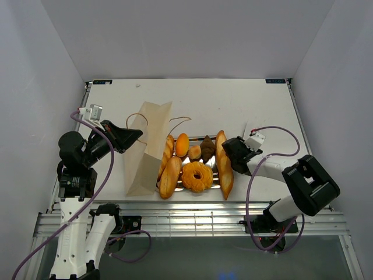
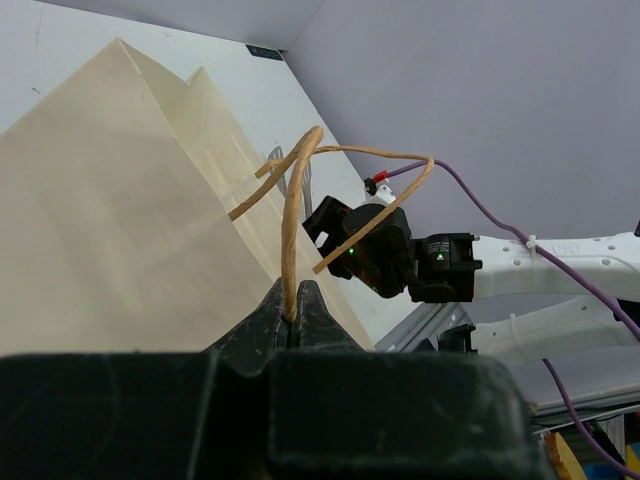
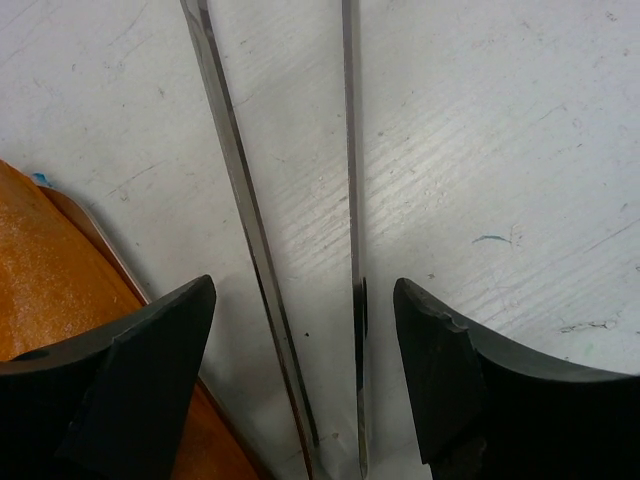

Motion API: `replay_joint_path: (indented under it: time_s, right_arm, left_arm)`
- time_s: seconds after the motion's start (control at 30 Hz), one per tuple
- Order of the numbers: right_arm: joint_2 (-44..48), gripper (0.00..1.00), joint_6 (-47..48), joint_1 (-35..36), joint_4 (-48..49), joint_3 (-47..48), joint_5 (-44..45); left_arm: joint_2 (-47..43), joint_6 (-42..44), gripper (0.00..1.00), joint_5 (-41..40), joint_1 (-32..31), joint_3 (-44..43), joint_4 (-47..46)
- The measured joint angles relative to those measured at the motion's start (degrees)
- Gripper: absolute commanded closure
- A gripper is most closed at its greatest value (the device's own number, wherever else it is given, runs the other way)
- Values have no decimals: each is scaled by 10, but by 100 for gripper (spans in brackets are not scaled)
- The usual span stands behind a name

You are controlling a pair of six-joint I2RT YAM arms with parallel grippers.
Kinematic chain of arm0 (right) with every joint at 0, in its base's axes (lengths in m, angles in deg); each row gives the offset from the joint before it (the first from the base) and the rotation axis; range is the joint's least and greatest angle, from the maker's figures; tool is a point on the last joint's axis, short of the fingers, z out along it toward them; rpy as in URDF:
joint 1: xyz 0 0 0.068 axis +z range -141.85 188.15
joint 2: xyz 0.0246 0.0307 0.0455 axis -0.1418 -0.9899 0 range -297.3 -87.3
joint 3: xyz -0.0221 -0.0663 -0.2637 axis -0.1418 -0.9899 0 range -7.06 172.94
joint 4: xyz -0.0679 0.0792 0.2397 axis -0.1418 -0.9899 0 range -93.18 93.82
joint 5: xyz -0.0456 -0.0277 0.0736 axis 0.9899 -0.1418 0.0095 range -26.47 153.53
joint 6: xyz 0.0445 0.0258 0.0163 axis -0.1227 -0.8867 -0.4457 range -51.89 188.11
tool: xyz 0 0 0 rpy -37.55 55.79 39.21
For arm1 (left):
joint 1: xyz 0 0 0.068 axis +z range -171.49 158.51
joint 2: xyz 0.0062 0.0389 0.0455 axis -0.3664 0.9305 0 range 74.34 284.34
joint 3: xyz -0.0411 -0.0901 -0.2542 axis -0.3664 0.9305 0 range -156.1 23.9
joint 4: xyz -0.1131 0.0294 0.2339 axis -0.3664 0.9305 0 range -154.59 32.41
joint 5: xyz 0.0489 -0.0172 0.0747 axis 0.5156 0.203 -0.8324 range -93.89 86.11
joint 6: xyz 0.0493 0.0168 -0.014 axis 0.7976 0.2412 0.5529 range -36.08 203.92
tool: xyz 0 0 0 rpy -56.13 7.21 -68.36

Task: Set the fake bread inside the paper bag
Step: Pick up the clamp at the center of the board.

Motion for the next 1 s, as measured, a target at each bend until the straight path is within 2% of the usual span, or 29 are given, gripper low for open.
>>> replay_joint_path:
  time_s: [0.1,0.17,0.23,0.3,0.33,0.43,0.53,0.67,0.77,1.0]
  right_arm:
    - [-18,28,-18,5,-25,18,18]
    - [-31,42,-29,6,-44,30,32]
    - [-42,46,-38,7,-61,38,47]
    - [-47,58,-45,8,-72,41,57]
    - [-48,68,-48,8,-77,41,63]
    - [-47,82,-57,8,-85,38,70]
    - [-42,91,-63,8,-81,31,72]
    - [-18,92,-64,8,-82,16,62]
    - [19,92,-38,8,-121,10,31]
    - [231,92,112,-4,-196,22,-111]
  left_arm:
    - [0,0,100,1,0,0,0]
    - [0,0,100,1,0,0,0]
    - [0,-1,100,1,0,0,0]
    - [0,-2,100,2,0,0,0]
    - [0,-2,100,2,0,0,0]
    - [0,-2,100,2,0,0,1]
    - [1,-2,100,2,0,0,1]
    - [1,-2,100,2,0,0,1]
    - [2,-1,100,2,0,-1,2]
    - [3,-1,100,0,0,-2,5]
